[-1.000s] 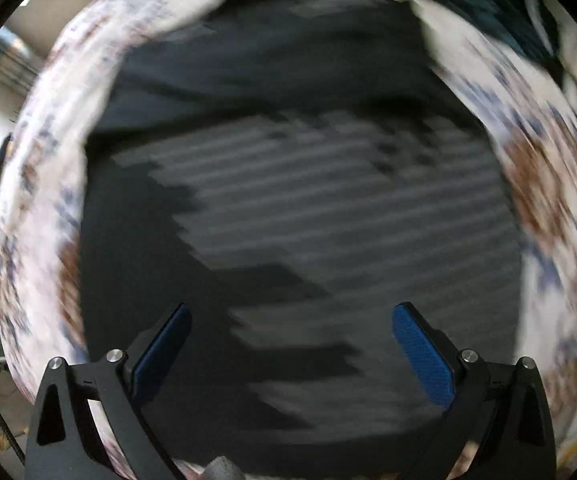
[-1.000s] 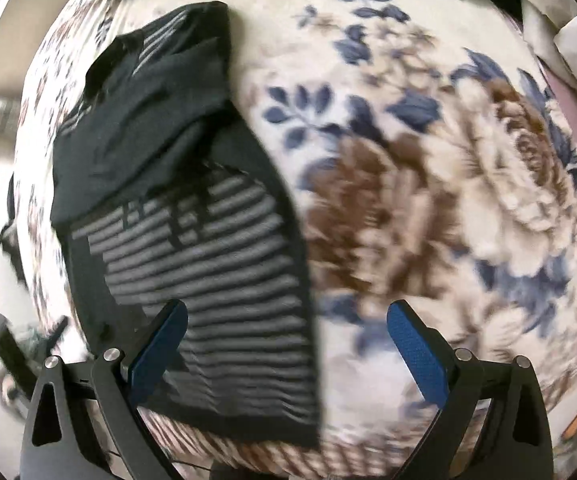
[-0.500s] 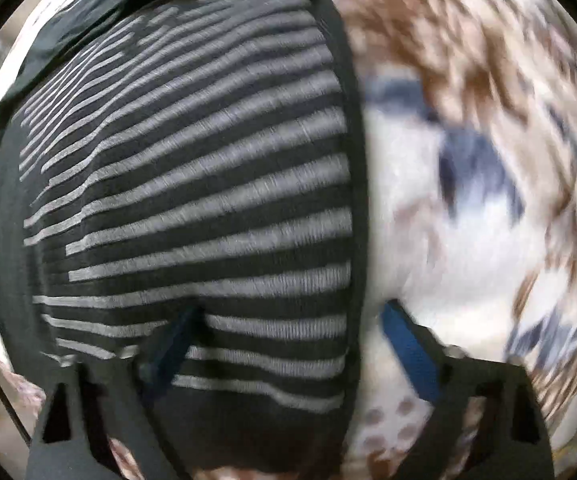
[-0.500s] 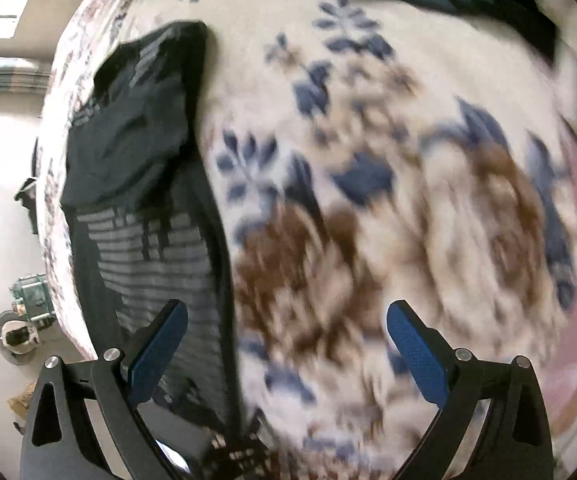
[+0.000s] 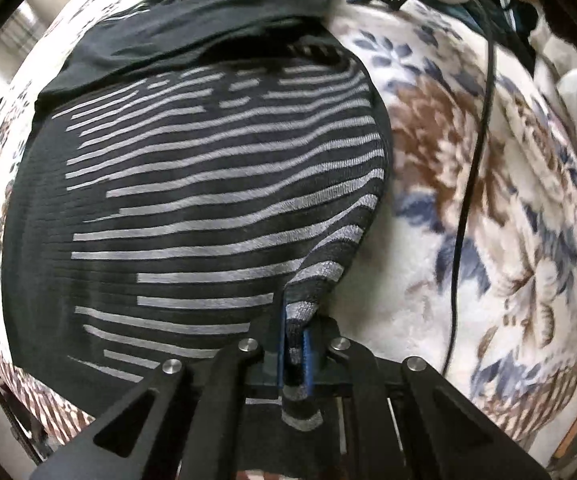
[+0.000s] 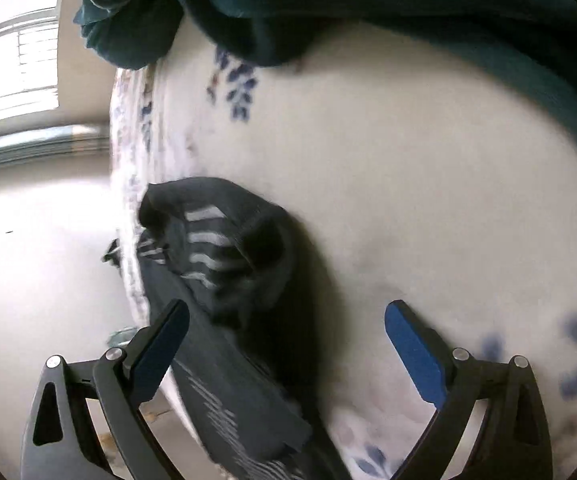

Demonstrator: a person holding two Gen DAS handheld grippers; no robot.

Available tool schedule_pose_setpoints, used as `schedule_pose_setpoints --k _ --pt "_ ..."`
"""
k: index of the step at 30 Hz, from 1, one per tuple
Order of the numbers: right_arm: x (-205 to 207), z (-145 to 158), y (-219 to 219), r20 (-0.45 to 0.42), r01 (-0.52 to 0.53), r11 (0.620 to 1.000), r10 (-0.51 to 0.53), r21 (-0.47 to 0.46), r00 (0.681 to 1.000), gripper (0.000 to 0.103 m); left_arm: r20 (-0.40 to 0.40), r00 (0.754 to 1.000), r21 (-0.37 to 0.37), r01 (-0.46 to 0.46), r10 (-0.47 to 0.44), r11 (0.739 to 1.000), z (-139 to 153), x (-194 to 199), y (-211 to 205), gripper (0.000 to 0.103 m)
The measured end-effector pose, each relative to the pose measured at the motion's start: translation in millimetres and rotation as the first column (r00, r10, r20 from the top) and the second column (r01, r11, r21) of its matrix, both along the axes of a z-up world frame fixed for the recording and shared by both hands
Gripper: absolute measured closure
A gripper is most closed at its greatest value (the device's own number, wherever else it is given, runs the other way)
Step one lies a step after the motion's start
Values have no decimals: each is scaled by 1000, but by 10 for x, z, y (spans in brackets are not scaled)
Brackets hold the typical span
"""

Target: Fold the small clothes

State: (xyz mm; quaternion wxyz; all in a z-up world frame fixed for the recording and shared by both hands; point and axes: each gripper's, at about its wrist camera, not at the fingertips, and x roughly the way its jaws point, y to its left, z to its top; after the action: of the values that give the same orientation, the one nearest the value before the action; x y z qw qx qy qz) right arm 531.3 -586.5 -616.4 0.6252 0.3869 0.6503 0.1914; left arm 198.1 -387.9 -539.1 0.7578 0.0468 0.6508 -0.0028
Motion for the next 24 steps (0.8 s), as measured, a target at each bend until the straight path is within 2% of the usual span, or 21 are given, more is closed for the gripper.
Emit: schedule_pose_setpoints --k 2,3,4,5,10,14,20,24 --pt "68 -64 122 -11 -34 999 34 24 999 3 1 1000 -8 -11 11 1000 68 11 30 99" --pt "80 -54 188 8 -60 998 60 22 998 11 4 1000 -8 -21 21 1000 132 -122 32 99" --pt "95 -26 270 34 -89 996 90 -19 995 28 5 999 -11 -34 34 999 174 -112 49 99" --pt "86 -22 329 32 -103 994 105 -43 994 93 8 999 -14 -39 39 999 196 -76 119 99" --pt "120 147 506 35 -100 988 105 -116 994 92 52 991 -27 -121 122 992 481 -86 457 99" --pt "170 534 669 61 -129 981 139 -142 988 92 109 974 -38 -196 199 980 848 -107 895 99" --pt "270 1271 1162 123 -207 961 232 -184 965 92 178 935 -41 -306 308 951 1157 -214 1545 99" --pt "333 1674 1857 151 -257 943 291 -213 945 92 196 908 -35 -371 370 928 1180 -326 2034 99"
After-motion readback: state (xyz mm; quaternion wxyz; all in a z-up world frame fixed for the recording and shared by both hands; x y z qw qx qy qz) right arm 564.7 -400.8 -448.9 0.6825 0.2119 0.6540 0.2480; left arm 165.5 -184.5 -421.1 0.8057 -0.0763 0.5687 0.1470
